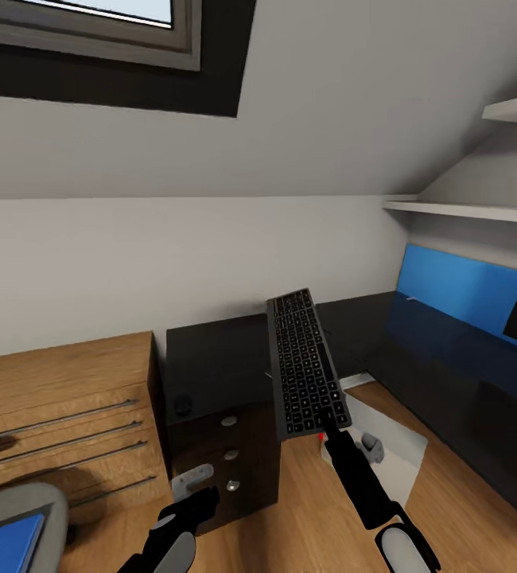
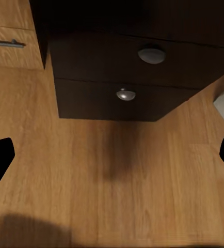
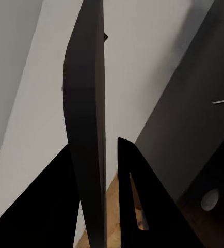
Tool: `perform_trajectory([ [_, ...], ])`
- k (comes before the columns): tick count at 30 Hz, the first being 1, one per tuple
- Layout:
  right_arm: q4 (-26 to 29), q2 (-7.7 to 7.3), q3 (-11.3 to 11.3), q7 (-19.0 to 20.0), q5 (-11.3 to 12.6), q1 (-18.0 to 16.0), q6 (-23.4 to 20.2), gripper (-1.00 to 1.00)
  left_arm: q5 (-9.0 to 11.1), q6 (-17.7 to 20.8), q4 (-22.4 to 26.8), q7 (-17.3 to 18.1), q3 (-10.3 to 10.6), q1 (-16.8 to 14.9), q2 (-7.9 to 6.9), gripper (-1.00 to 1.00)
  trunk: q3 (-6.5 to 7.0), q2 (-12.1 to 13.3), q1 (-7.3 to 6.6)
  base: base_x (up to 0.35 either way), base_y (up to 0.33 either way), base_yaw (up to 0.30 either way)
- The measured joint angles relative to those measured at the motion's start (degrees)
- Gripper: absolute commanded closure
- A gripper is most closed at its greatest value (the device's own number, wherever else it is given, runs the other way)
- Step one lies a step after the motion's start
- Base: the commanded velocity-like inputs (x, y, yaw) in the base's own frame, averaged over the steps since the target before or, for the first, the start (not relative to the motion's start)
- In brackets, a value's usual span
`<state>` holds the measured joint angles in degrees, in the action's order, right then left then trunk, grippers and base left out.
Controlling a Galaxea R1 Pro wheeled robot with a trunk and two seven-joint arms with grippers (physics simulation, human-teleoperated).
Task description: In the bedroom, organize the workspace by keeping the computer under the desk, ensuring the monitor is on the desk, placing the keyboard on the desk next to the monitor, placing the mouse on the desk next to the keyboard, moving the folder from the swivel chair onto the desk next to the mouse, stacking the notebook on top of the folder with the pen on top of the notebook, and positioning the swivel chair next to the desk.
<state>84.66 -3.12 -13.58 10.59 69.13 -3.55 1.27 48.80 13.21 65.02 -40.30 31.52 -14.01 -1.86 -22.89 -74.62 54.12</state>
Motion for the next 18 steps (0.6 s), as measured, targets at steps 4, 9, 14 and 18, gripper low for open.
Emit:
perform_trajectory([
  [4,0.0,0.0,0.0,-0.8,0.0,0.0,0.0,1.0,0.0,0.0,0.0,0.0,0.1,0.0,0.0,-1.0,0.0,0.0,0.0,0.0,0.15,-0.269],
  [9,-0.4,0.0,-0.1,-1.3,0.0,0.0,0.0,1.0,0.0,-0.1,0.0,0.0,0.1,0.0,0.0,-1.0,0.0,0.0,0.0,0.0,0.035,-0.269],
  [14,-0.7,0.05,-0.2,-1.6,0.0,0.0,0.0,1.0,0.0,-0.1,-0.1,0.0,0.2,0.0,0.0,-1.0,0.0,0.0,0.0,0.0,0.005,-0.27],
  [18,-0.8,0.07,-0.2,-2.4,0.0,0.0,0.0,1.0,0.0,-0.1,-0.1,0.0,0.2,0.0,0.0,-1.0,0.0,0.0,0.01,-0.072,0.02,-0.27],
])
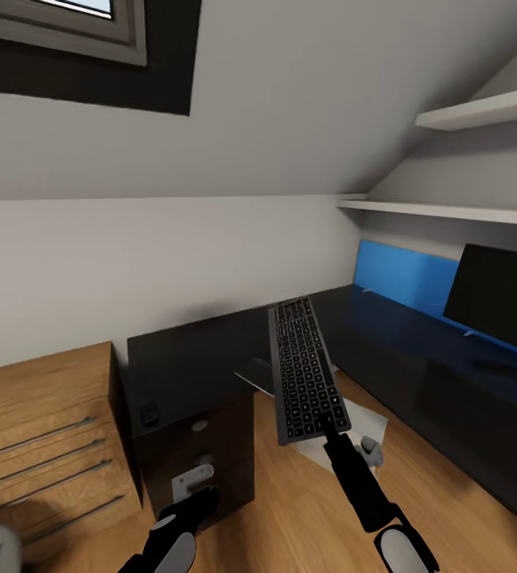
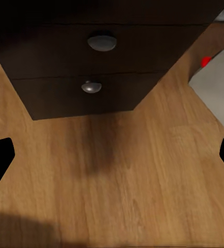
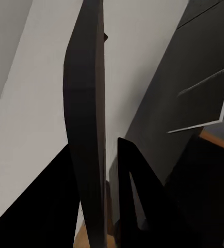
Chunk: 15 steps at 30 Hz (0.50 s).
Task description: In the bedroom, organize the workspace by keeping the computer under the desk, ensuring the monitor is on the desk, placing the keyboard on the desk next to the monitor, placing the mouse on the desk next to the keyboard, moving the folder from the swivel chair onto the desk next to the mouse, stacking the notebook on top of the folder with the pen on top of the notebook, and positioning the swivel chair next to the desk.
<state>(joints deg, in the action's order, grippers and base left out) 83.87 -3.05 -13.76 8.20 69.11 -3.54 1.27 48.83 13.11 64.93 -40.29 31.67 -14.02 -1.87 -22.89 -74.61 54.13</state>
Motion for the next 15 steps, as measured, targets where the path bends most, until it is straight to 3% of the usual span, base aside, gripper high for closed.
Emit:
perform_trajectory([
  [9,0.0,-0.03,0.0,-0.2,0.0,0.0,0.0,1.0,0.0,0.0,0.0,0.0,0.0,0.0,0.0,-1.0,0.0,0.0,0.02,-0.222,0.144,-0.27],
  [15,0.0,-0.04,0.0,-0.2,0.0,0.0,0.0,1.0,0.1,0.1,-0.1,0.0,0.0,0.0,0.0,-1.0,0.0,0.0,0.02,-0.237,0.046,-0.27],
])
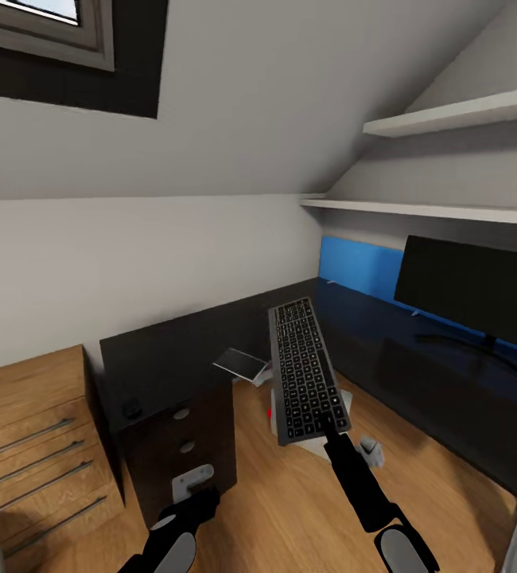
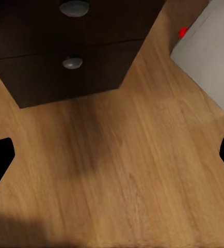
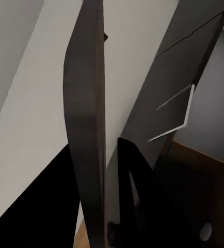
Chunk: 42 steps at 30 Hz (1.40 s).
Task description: In the bedroom, organize the workspace by keeping the computer under the desk, ensuring the monitor is on the desk, placing the keyboard on the desk next to the monitor, placing the mouse on the desk next to the keyboard, moving the folder from the swivel chair onto the desk next to the mouse, stacking the notebook on top of the folder with the pen on top of the notebook, and positioning the swivel chair next to the desk.
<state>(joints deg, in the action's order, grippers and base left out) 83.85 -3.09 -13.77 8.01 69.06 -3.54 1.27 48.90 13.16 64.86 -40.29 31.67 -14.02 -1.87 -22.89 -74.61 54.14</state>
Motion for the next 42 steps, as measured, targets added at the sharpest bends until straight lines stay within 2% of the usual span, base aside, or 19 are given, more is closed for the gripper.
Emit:
perform_trajectory([
  [15,-0.7,0.06,0.0,0.0,0.0,0.0,0.0,1.0,0.0,0.1,-0.2,0.0,0.1,0.0,0.09,-1.0,0.0,0.0,0.0,-0.299,0.003,-0.27],
  [27,-0.8,0.06,0.0,-0.1,-0.1,0.0,0.0,1.0,0.1,0.1,-0.3,0.0,0.1,0.0,0.17,-1.0,0.0,0.0,-0.03,-0.017,0.003,-0.27],
  [34,-1.2,0.05,-0.1,-0.1,-0.1,0.0,0.0,1.0,0.0,0.1,-0.3,0.0,0.1,0.0,0.18,-1.0,0.0,0.0,-0.03,0.0,0.222,-0.27],
  [42,-1.2,0.06,-0.1,-0.1,-0.1,0.0,0.0,1.0,0.1,0.1,-0.3,0.0,0.2,0.0,0.18,-1.0,0.0,0.0,-0.03,0.0,0.039,-0.27],
])
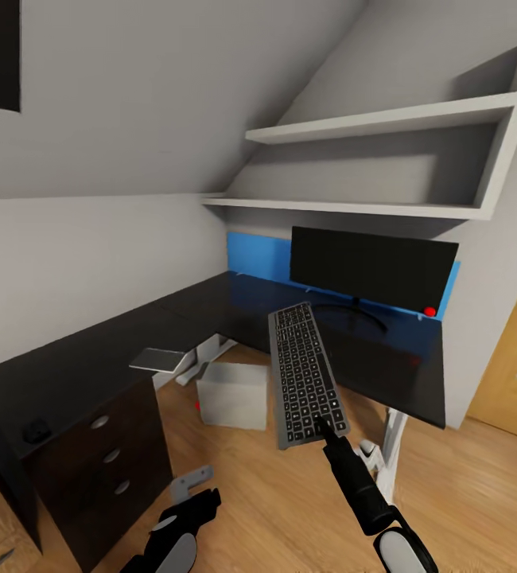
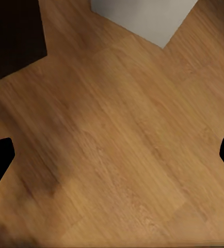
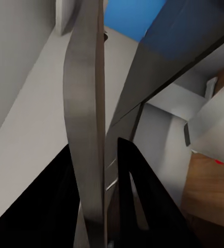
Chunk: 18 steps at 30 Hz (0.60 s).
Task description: In the bedroom, organize the workspace by keeping the computer under the desk, ensuring the monitor is on the desk, placing the keyboard on the desk next to the monitor, placing the mouse on the desk next to the keyboard, moving the folder from the swivel chair onto the desk next to the mouse, stacking the notebook on top of the folder with the pen on top of the notebook, and positioning the swivel chair next to the desk.
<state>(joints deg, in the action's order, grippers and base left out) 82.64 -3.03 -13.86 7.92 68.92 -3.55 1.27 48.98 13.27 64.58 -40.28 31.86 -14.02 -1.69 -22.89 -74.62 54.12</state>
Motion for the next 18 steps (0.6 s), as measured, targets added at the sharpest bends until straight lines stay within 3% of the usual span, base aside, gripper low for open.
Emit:
perform_trajectory([
  [4,0.0,0.0,0.0,0.0,0.0,0.0,0.0,1.0,0.0,0.0,0.0,0.0,0.0,0.0,0.0,-1.0,0.0,0.0,0.0,0.004,0.051,-0.27],
  [12,0.0,0.0,0.1,0.0,0.0,0.0,0.0,1.0,0.0,0.0,0.0,0.0,0.1,0.0,0.0,-1.0,-0.2,0.0,0.0,0.055,0.219,-0.256],
  [18,0.0,0.0,0.1,0.0,0.0,0.0,0.0,1.0,0.0,0.1,-0.1,0.0,0.1,0.0,0.03,-1.0,-0.47,0.0,0.0,0.005,0.044,-0.236],
])
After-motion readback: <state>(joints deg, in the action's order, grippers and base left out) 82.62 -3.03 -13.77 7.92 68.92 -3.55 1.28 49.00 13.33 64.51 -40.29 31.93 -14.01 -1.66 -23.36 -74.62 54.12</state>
